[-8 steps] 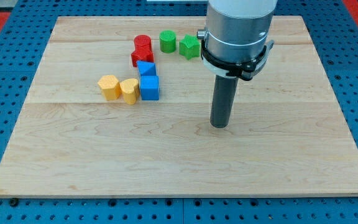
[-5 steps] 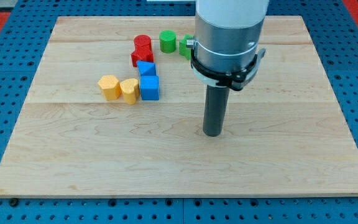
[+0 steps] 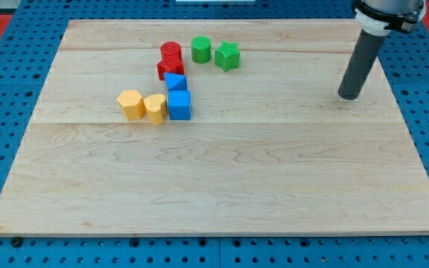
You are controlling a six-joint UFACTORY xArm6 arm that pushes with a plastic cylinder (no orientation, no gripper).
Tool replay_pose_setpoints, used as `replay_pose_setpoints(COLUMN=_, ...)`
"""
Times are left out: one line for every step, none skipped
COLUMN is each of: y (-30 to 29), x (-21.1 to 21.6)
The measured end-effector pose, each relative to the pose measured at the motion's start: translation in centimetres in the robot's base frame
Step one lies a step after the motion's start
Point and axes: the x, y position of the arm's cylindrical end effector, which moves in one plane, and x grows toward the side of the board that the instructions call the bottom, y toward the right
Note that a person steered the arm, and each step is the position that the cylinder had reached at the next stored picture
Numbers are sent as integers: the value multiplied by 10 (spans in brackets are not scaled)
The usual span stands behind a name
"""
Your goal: Place the arm to the top right of the green circle
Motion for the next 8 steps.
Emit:
replay_pose_setpoints(y=6, x=-6)
replay_pose_setpoints(y=15, x=-6)
replay_pose_setpoints(y=15, x=-24)
replay_pose_setpoints(y=28, x=-100)
replay_pose_setpoints(y=4, x=-159)
replay_pose_setpoints(y=-7, x=-194)
replay_pose_setpoints(y=-47, x=-195)
replay_pose_setpoints(y=-107, x=-191)
